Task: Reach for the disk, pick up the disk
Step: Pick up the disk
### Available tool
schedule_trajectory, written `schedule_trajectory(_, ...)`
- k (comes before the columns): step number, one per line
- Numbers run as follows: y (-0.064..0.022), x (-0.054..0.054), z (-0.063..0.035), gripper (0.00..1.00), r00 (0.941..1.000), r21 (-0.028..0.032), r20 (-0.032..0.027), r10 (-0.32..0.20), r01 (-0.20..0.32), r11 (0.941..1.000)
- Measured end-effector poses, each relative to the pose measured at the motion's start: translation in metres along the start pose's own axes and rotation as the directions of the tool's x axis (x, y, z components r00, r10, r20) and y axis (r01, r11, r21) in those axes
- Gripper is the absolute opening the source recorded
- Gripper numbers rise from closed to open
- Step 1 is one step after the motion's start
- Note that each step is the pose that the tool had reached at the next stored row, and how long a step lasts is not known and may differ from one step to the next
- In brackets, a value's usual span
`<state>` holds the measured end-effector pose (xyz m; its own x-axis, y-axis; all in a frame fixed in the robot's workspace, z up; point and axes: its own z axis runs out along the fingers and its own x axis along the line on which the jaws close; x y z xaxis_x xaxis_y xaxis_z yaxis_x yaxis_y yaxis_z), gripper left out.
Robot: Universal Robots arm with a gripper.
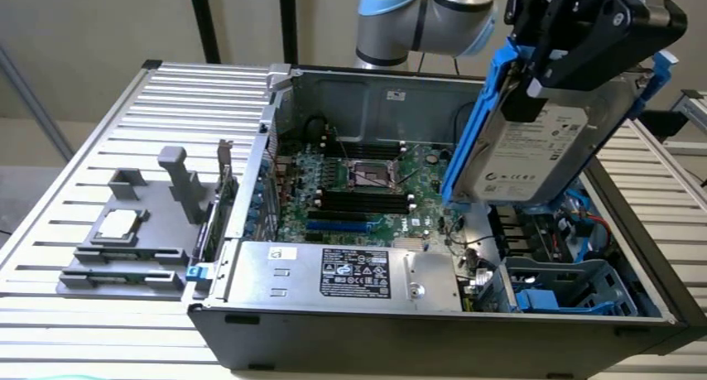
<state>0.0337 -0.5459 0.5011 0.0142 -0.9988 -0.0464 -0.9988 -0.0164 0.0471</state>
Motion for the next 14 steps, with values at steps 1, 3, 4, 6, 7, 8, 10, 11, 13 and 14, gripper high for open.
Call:
schedule_trajectory(1, -0.0023, 0.002, -0.0005, 0.33, 1.0, 0.0001, 0.0, 0.0, 0.0, 1.0)
schedule_trajectory(3, -0.0074, 0.007, -0.0017, 0.33, 1.0, 0.0003, 0.0, 0.0, 0.0, 1.0)
schedule_trajectory(4, -0.0104, 0.009, -0.0023, 0.33, 1.0, 0.0002, 0.0001, 0.0, 0.0, 1.0)
schedule_trajectory(6, -0.0166, 0.014, -0.0036, 0.33, 1.0, 0.0002, 0.0003, 0.0, 0.0, 1.0)
schedule_trajectory(7, -0.02, 0.016, -0.0041, 0.33, 1.0, 0.0003, 0.0005, 0.0, 0.0, 1.0)
schedule_trajectory(8, -0.0238, 0.018, -0.0047, 0.33, 1.0, 0.0002, 0.0013, 0.0, 0.0, 1.0)
schedule_trajectory(10, -0.0327, 0.021, -0.0059, 0.33, 1.0, 0.0003, 0.0044, 0.0, 0.0, 1.0)
schedule_trajectory(11, -0.0373, 0.022, -0.0063, 0.33, 1.0, 0.0004, 0.0066, 0.0, 0.0, 1.0)
schedule_trajectory(13, -0.0464, 0.025, -0.0073, 0.33, 0.9999, 0.0004, 0.0108, -0.001, 0.001, 1.0)
schedule_trajectory(14, -0.0508, 0.027, -0.0077, 0.33, 0.9999, 0.0004, 0.0123, -0.001, 0.001, 1.0)
